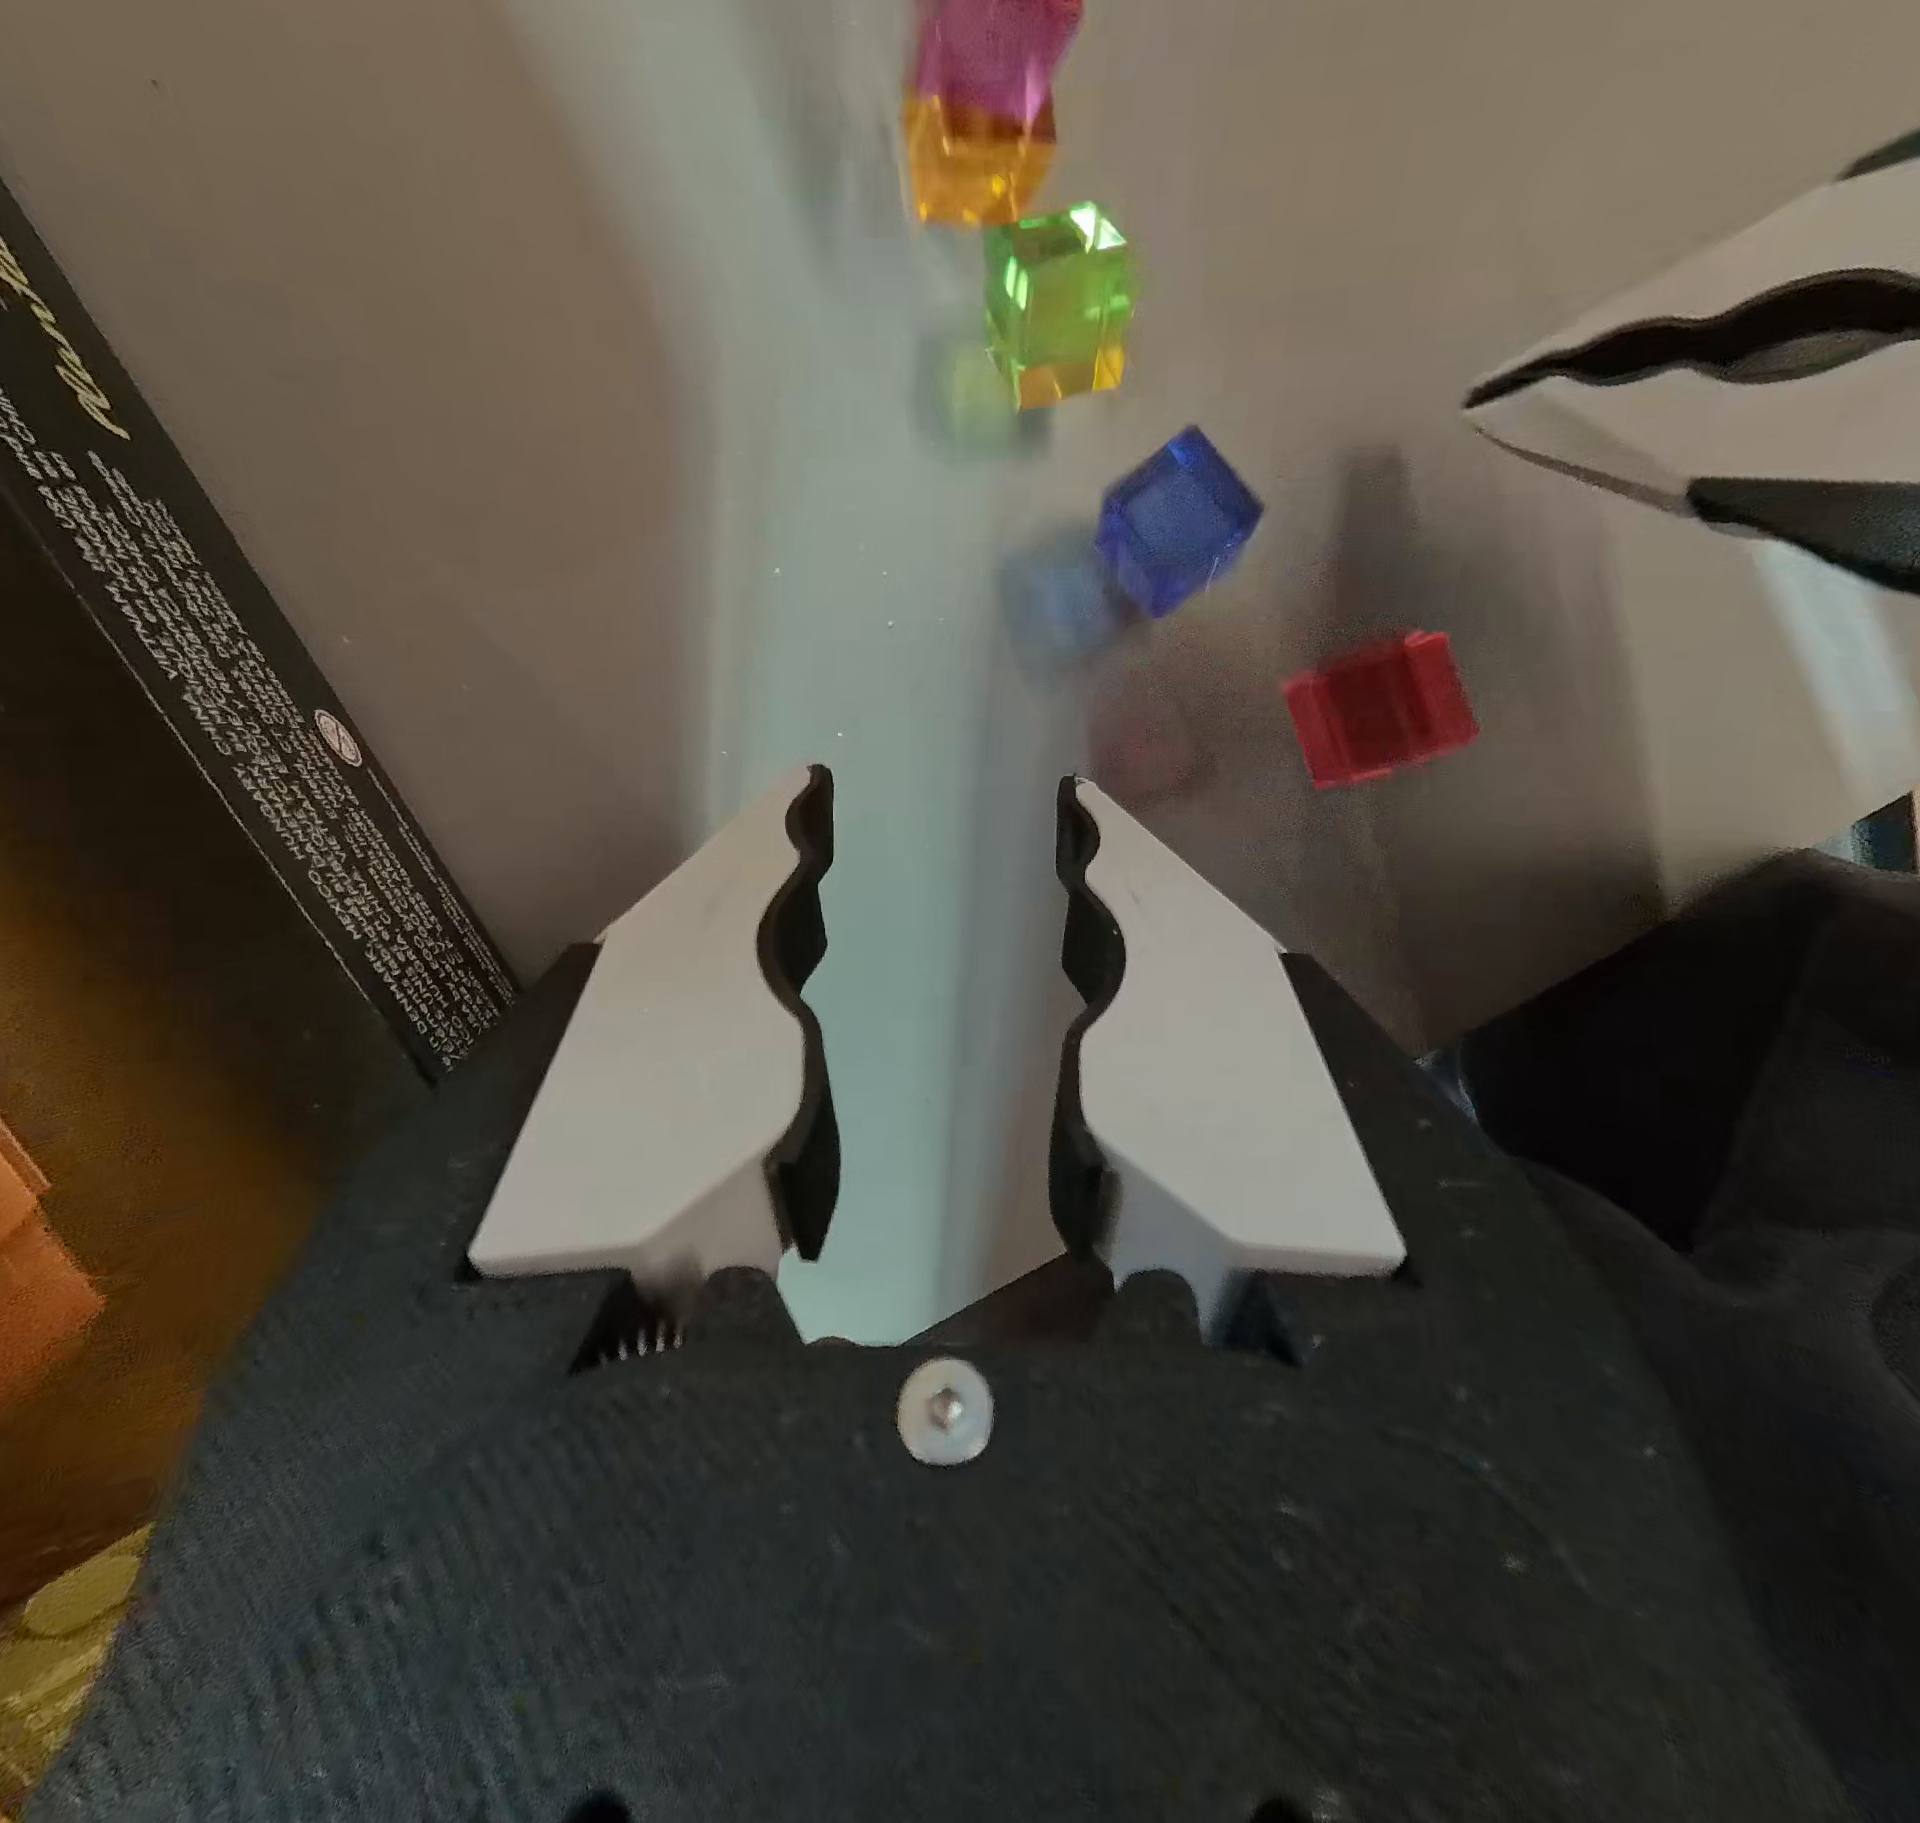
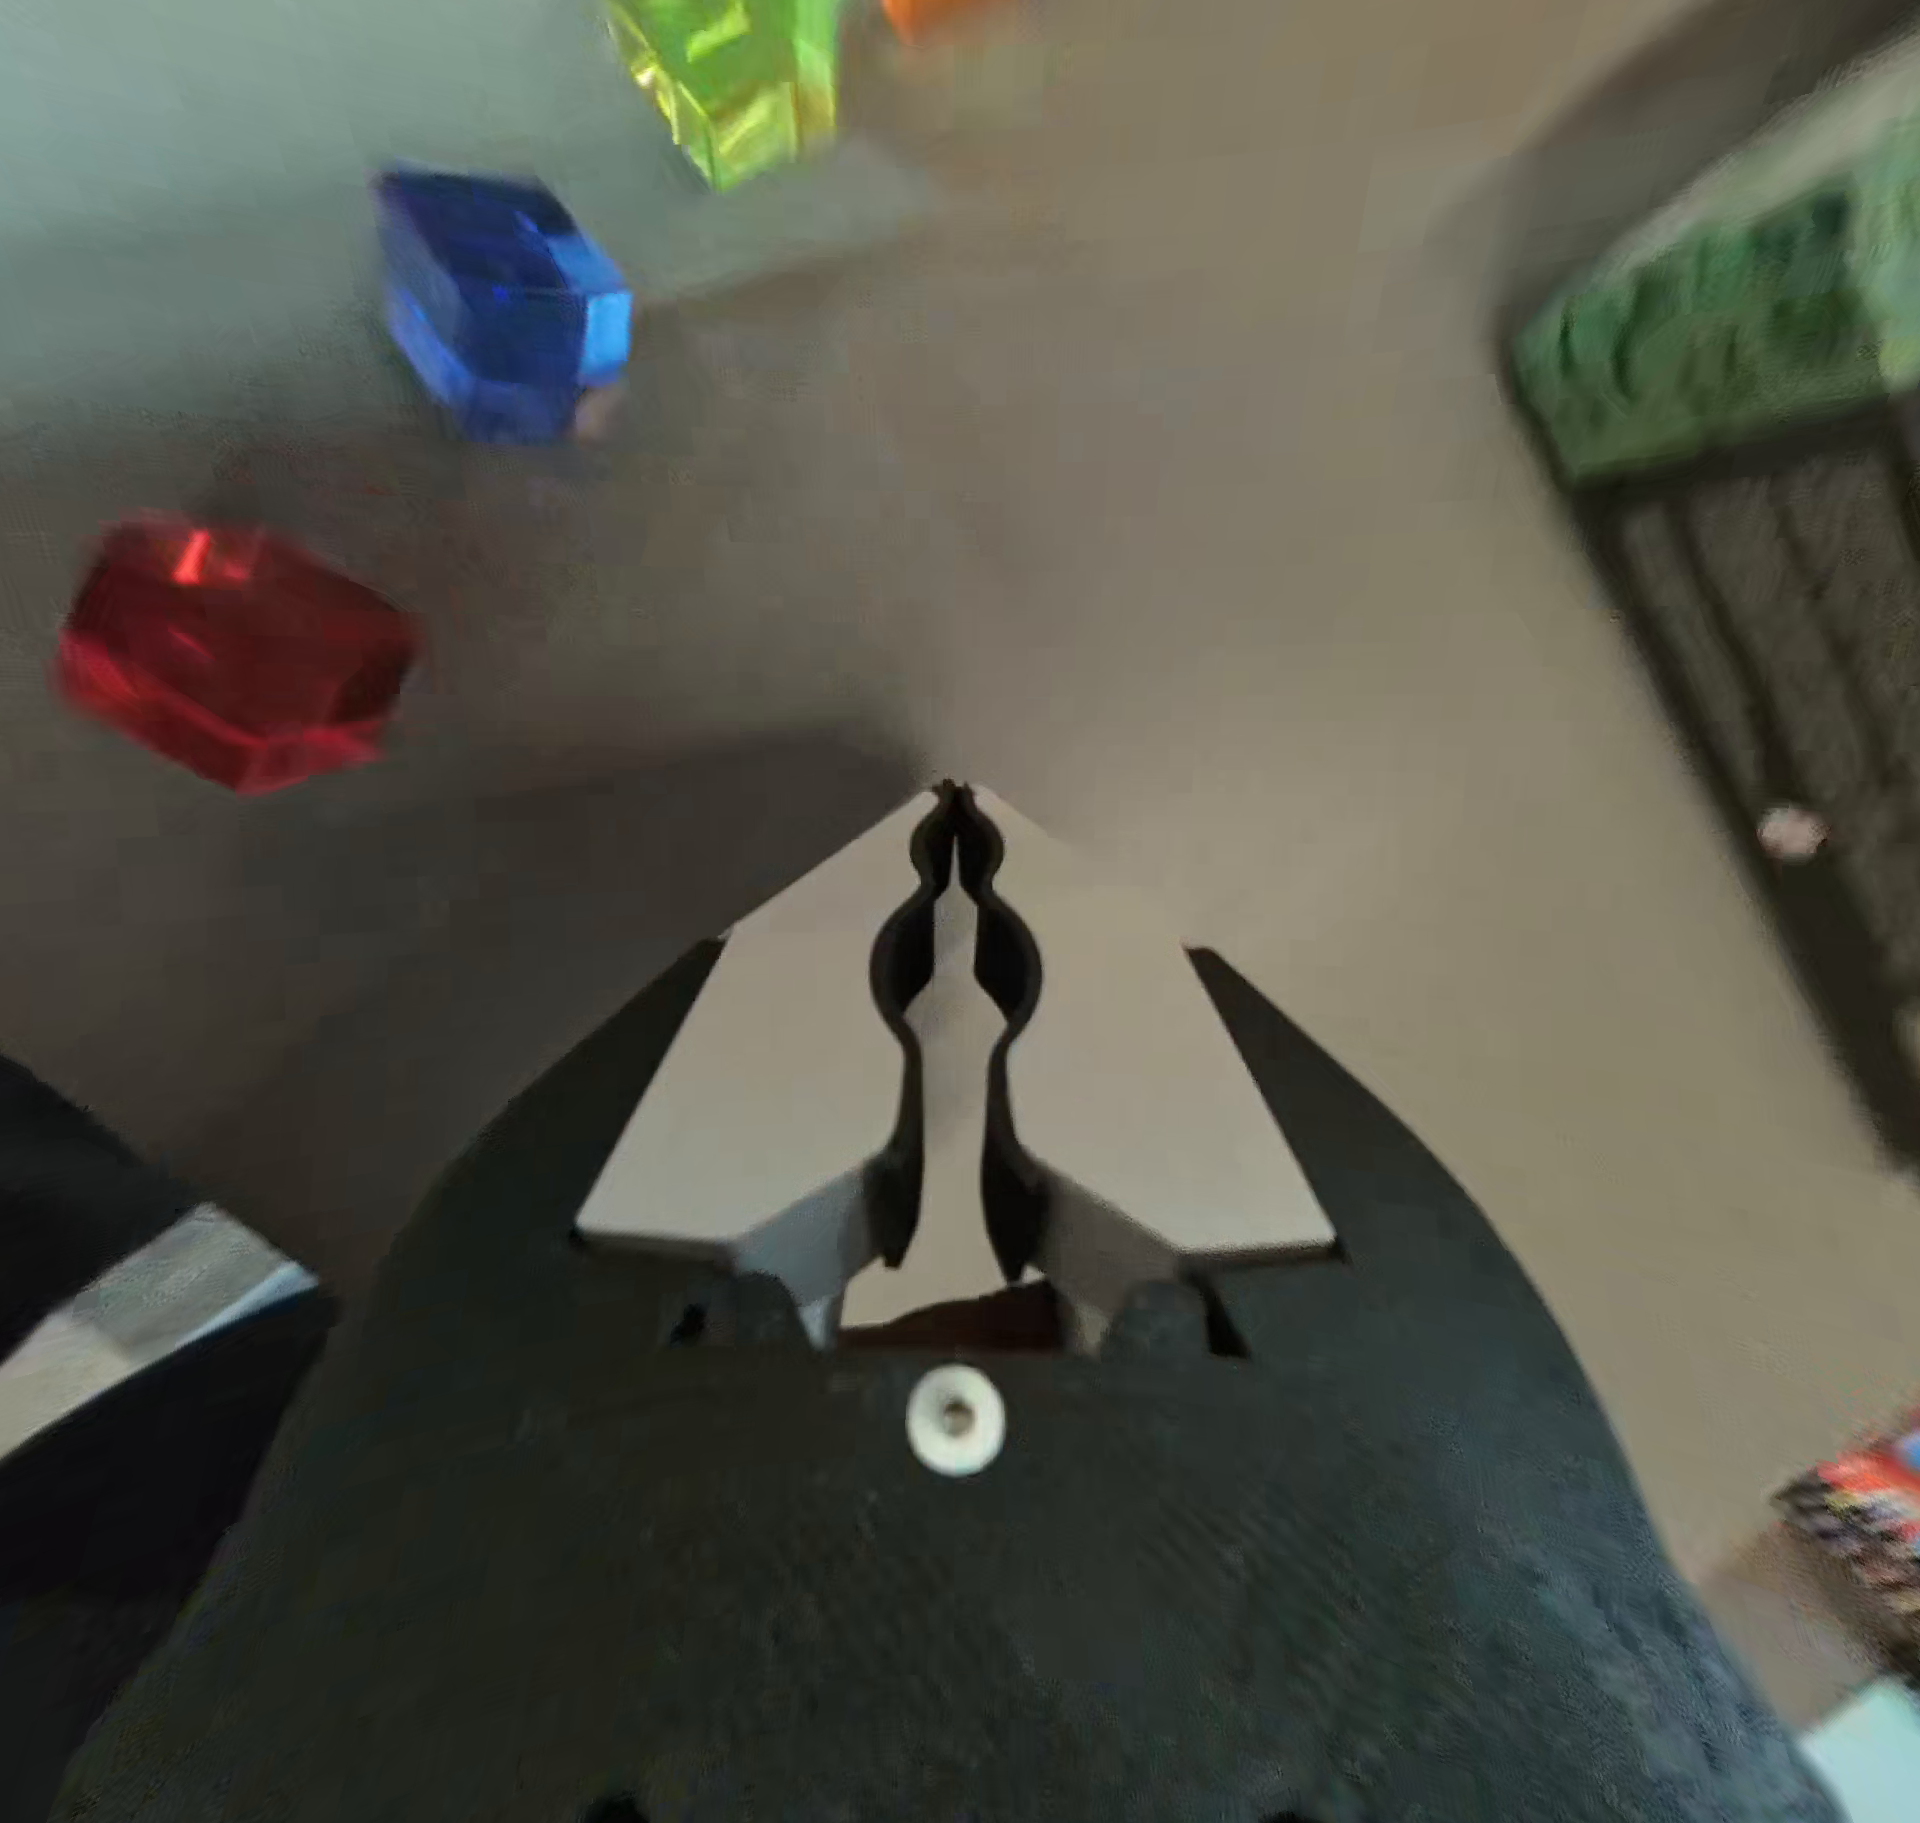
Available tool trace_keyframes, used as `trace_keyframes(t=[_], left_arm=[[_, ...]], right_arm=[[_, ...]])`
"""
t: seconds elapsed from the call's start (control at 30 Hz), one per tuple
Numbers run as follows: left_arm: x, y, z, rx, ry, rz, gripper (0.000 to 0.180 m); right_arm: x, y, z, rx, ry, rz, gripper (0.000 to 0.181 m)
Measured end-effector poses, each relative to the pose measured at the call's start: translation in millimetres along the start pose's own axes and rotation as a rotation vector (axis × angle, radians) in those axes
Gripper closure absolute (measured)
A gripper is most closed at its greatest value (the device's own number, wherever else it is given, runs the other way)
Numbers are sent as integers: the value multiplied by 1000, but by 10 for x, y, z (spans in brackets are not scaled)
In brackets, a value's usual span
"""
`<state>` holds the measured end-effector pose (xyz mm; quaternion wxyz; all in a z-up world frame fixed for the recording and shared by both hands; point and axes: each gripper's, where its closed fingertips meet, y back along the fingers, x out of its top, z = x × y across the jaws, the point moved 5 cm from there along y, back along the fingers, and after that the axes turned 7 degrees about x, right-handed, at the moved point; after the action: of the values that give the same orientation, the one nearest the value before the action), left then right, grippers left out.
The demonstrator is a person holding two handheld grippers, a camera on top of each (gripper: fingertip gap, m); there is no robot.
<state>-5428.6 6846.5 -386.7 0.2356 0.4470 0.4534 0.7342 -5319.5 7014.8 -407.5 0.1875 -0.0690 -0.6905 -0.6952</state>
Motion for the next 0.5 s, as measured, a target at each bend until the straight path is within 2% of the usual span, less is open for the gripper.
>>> trace_keyframes(t=[0.1,0.23,0.3,0.5], left_arm=[[-5,-24,1,-2,1,-5,139],[-10,-48,22,-4,-15,-17,139],[-24,-59,37,-6,-25,-25,139],[-49,-62,58,-4,-48,-40,139]], right_arm=[[-270,93,76,45,-199,14,181],[-324,247,-39,202,-347,127,157],[-290,334,-262,340,-310,168,135],[-694,403,-846,456,-7,31,127]])
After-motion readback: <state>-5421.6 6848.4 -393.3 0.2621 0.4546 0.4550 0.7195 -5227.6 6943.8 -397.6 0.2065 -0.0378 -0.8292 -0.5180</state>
